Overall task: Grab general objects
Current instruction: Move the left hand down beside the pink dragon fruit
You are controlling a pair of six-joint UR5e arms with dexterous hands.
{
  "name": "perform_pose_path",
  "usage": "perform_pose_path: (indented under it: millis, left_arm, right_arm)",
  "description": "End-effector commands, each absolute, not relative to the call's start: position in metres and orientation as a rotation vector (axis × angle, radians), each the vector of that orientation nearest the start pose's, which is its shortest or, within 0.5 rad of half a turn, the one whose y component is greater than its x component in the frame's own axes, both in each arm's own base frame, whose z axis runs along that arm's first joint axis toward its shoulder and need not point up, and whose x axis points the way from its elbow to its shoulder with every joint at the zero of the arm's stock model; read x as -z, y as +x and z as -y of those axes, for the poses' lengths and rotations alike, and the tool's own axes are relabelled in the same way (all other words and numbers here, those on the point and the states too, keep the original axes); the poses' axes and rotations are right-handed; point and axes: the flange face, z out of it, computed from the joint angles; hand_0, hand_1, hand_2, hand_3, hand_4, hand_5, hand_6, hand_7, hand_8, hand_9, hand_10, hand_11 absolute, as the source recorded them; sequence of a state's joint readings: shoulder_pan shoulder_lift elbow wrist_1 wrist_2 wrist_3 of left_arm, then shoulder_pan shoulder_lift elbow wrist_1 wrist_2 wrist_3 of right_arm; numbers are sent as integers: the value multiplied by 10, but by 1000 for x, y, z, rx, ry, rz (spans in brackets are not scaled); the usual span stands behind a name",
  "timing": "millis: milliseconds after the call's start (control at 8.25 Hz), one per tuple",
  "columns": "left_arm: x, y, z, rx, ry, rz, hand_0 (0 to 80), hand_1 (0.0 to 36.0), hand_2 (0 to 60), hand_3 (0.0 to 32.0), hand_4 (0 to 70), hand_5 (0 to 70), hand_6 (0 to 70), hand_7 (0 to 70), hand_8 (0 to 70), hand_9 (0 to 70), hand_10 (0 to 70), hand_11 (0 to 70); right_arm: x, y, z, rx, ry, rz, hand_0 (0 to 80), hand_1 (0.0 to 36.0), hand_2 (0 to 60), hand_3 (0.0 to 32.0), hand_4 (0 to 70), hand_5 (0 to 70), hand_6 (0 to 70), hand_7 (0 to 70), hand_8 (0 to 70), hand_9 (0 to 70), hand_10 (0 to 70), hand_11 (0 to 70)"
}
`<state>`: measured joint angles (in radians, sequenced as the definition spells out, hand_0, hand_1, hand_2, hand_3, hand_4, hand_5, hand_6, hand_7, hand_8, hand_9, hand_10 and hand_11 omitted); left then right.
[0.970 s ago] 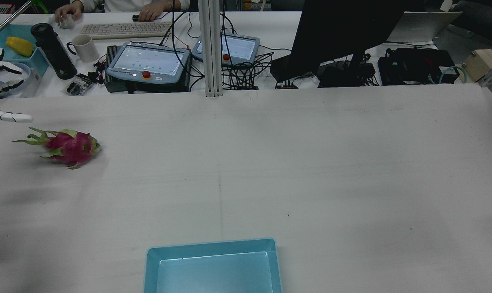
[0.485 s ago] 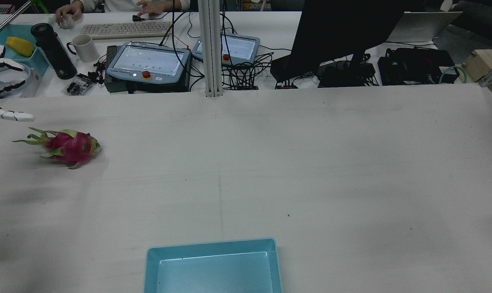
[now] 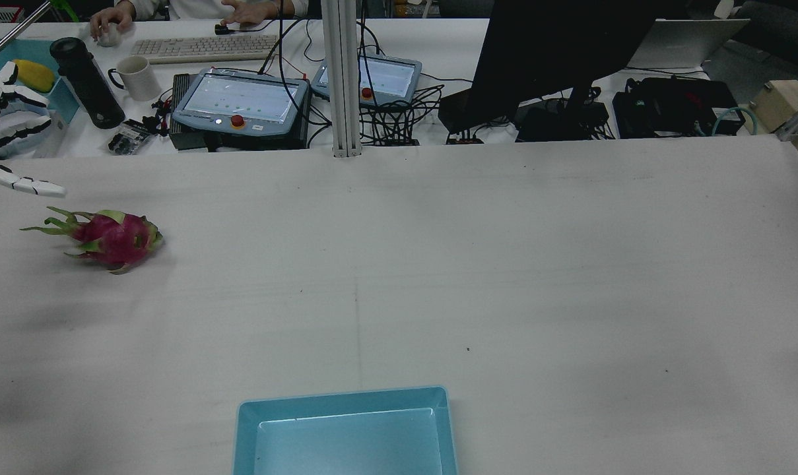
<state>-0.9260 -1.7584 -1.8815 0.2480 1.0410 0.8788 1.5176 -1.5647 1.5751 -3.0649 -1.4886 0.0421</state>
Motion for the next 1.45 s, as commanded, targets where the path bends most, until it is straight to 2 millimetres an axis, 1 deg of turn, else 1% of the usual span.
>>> perform_pose_path:
  millis: [0, 121, 242, 364, 485, 606, 727, 848, 970, 1091, 1212, 1333]
  left_arm:
    - [-383, 179, 538, 1349, 873, -1628, 522, 193, 64, 0, 13, 57, 0, 35, 0, 0, 0, 6]
    - [-384, 180, 541, 1277, 947, -1523, 523, 197, 67, 10, 4, 31, 0, 41, 0, 0, 0, 8]
    - [-381, 187, 549, 1205, 1012, -1451, 533, 212, 83, 6, 3, 63, 0, 49, 0, 0, 0, 14]
    - [-383, 196, 562, 1187, 1022, -1388, 533, 214, 80, 2, 0, 73, 0, 49, 0, 0, 0, 19]
    - [-398, 201, 569, 1181, 1027, -1332, 529, 210, 86, 10, 0, 68, 0, 48, 0, 0, 0, 21]
    - [-411, 204, 572, 1177, 1054, -1270, 533, 219, 94, 26, 0, 57, 0, 47, 0, 0, 0, 22]
    - [-428, 211, 579, 1167, 1060, -1254, 533, 220, 88, 58, 0, 5, 0, 37, 0, 0, 0, 24]
    - [-449, 217, 585, 1164, 1056, -1237, 541, 228, 91, 90, 0, 0, 0, 31, 0, 0, 0, 24]
    - [-467, 222, 588, 1159, 1041, -1203, 551, 237, 86, 108, 0, 0, 0, 25, 0, 0, 0, 25]
    - [-471, 222, 587, 1148, 1035, -1173, 558, 246, 84, 170, 0, 0, 0, 18, 0, 0, 0, 12]
    - [-471, 221, 584, 1144, 1027, -1153, 544, 233, 74, 150, 0, 0, 0, 19, 0, 0, 0, 14]
    - [-471, 241, 573, 1115, 993, -1145, 533, 218, 62, 138, 0, 0, 0, 16, 0, 0, 0, 11]
  right_arm:
    - [-674, 115, 509, 2085, 23, -2277, 0, 0, 0, 0, 0, 0, 0, 0, 0, 0, 0, 0]
    - [-674, 115, 509, 2085, 23, -2277, 0, 0, 0, 0, 0, 0, 0, 0, 0, 0, 0, 0]
    - [-674, 115, 509, 2085, 23, -2277, 0, 0, 0, 0, 0, 0, 0, 0, 0, 0, 0, 0]
    - [-674, 115, 509, 2085, 23, -2277, 0, 0, 0, 0, 0, 0, 0, 0, 0, 0, 0, 0]
    - [-674, 115, 509, 2085, 25, -2276, 0, 0, 0, 0, 0, 0, 0, 0, 0, 0, 0, 0]
    - [-675, 115, 509, 2086, 25, -2275, 0, 0, 0, 0, 0, 0, 0, 0, 0, 0, 0, 0]
    - [-675, 115, 509, 2086, 27, -2274, 0, 0, 0, 0, 0, 0, 0, 0, 0, 0, 0, 0]
    - [-675, 114, 509, 2086, 29, -2275, 0, 0, 0, 0, 0, 0, 0, 0, 0, 0, 0, 0]
    - [-675, 114, 509, 2086, 29, -2275, 0, 0, 0, 0, 0, 0, 0, 0, 0, 0, 0, 0]
    - [-675, 114, 509, 2086, 29, -2275, 0, 0, 0, 0, 0, 0, 0, 0, 0, 0, 0, 0]
    - [-675, 115, 509, 2086, 27, -2274, 0, 0, 0, 0, 0, 0, 0, 0, 0, 0, 0, 0]
    - [-675, 115, 509, 2086, 27, -2274, 0, 0, 0, 0, 0, 0, 0, 0, 0, 0, 0, 0]
